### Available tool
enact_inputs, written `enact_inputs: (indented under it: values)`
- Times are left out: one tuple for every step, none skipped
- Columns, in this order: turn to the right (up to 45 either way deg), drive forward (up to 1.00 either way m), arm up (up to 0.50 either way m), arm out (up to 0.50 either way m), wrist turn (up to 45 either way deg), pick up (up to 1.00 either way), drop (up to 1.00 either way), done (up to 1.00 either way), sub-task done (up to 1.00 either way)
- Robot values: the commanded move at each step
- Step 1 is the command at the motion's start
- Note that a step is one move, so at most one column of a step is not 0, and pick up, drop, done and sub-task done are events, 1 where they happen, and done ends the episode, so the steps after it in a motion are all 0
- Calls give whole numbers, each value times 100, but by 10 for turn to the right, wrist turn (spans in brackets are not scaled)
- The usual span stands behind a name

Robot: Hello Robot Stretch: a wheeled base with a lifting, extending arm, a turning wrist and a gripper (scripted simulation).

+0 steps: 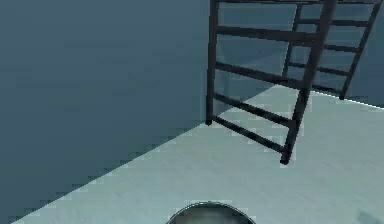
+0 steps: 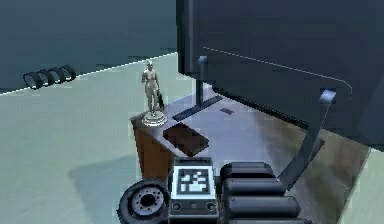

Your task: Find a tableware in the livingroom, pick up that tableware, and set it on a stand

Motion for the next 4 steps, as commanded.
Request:
enact_inputs:
  values:
    - [300,0,0,0,0,0,0,0,0]
    - [0,15,0,0,0,0,0,0,0]
    - [-450,0,0,0,0,0,0,0,0]
    - [-450,0,0,0,0,0,0,0,0]
